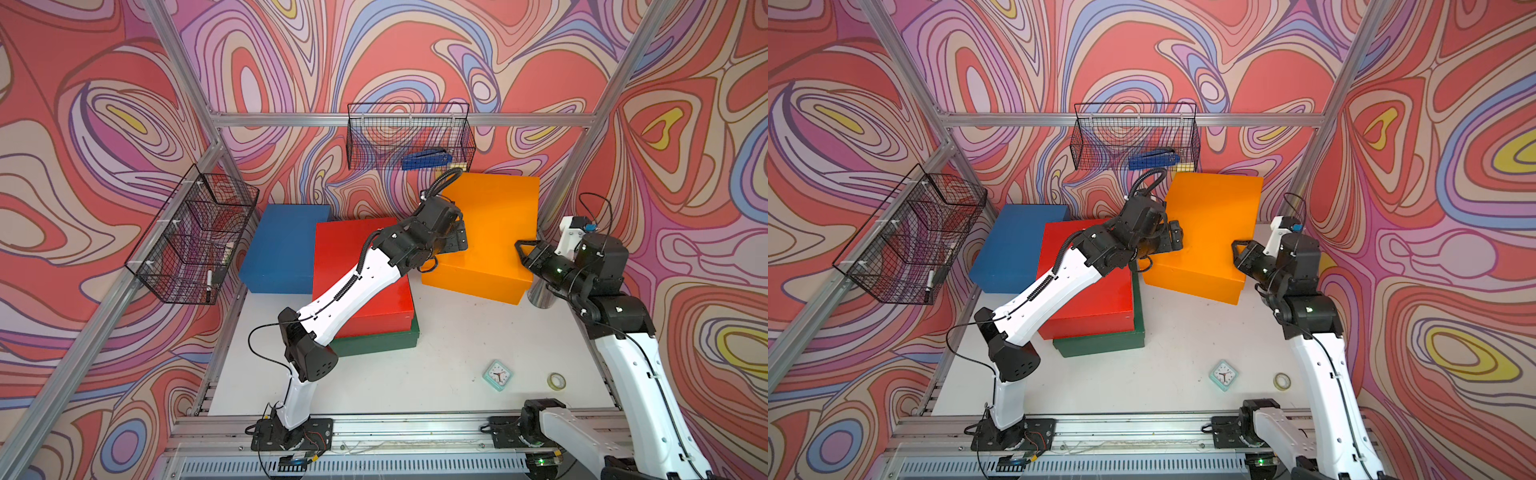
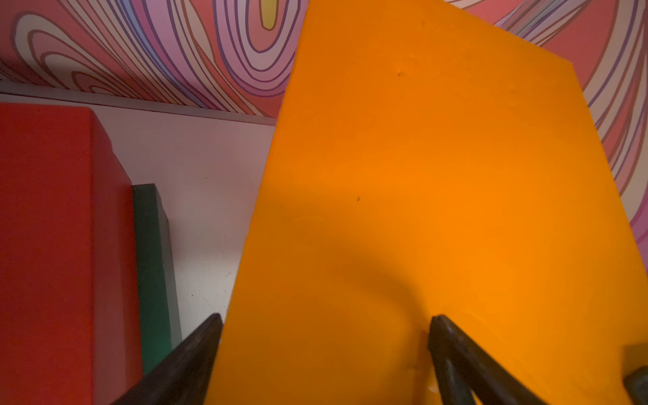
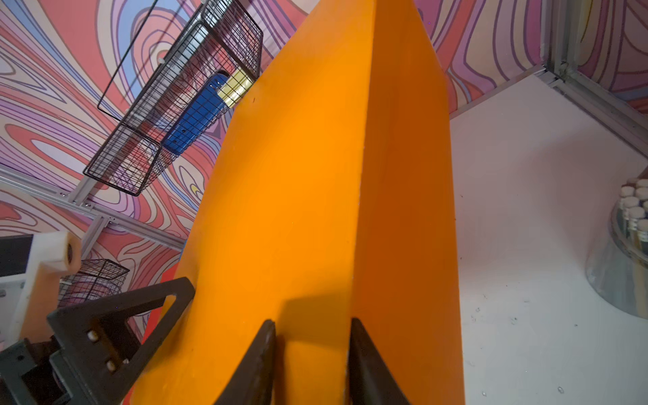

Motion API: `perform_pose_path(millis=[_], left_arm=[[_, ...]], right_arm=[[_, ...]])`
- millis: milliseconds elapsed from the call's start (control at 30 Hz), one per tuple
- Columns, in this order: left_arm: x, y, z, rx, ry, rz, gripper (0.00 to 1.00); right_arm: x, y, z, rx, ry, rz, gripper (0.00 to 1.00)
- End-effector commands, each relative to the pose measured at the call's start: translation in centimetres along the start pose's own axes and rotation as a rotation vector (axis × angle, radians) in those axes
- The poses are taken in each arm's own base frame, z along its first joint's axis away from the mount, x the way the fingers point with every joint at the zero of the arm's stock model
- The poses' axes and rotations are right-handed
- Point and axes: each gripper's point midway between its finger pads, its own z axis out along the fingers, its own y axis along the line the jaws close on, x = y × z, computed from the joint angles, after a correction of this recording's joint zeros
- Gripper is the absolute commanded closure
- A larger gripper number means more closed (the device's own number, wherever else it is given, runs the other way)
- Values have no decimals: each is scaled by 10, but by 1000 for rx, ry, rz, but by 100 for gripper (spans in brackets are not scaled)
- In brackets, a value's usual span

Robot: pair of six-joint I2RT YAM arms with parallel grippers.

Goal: Stack the shoeboxes
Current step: Place the shoebox at the shoebox.

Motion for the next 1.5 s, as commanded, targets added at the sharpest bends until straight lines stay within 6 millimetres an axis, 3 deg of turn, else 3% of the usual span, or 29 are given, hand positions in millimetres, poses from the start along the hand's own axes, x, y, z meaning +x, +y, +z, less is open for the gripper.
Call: perform_pose_path(millis=[0,267,533,767,933,1033,1300,1467], left_arm=[[0,-100,-65,365,-29,-25,9],[-2,-103,-106,385,-77,-6,9],[2,-93,-136,364,-116,7,9],[0,-68,-159,331,-164,-9,9],[-5,-51,-172,296,-201,-14,9],[-11,-38,-184,270,-225,-16,9],[-14,18,-214,161,-308,-36,8],[-11,58,-227,77,-362,-56,8]], right_arm=[[26,79,-27,-355,146,-46,66],[21,98,-55,-416,137,-27,66],[26,108,-68,-472,154,17,66],[47,126,-53,-516,220,26,68],[87,167,-29,-532,294,-84,69],[100,189,-21,-554,314,-127,69],[116,208,0,-577,349,-126,69],[134,233,7,-612,383,-152,69]])
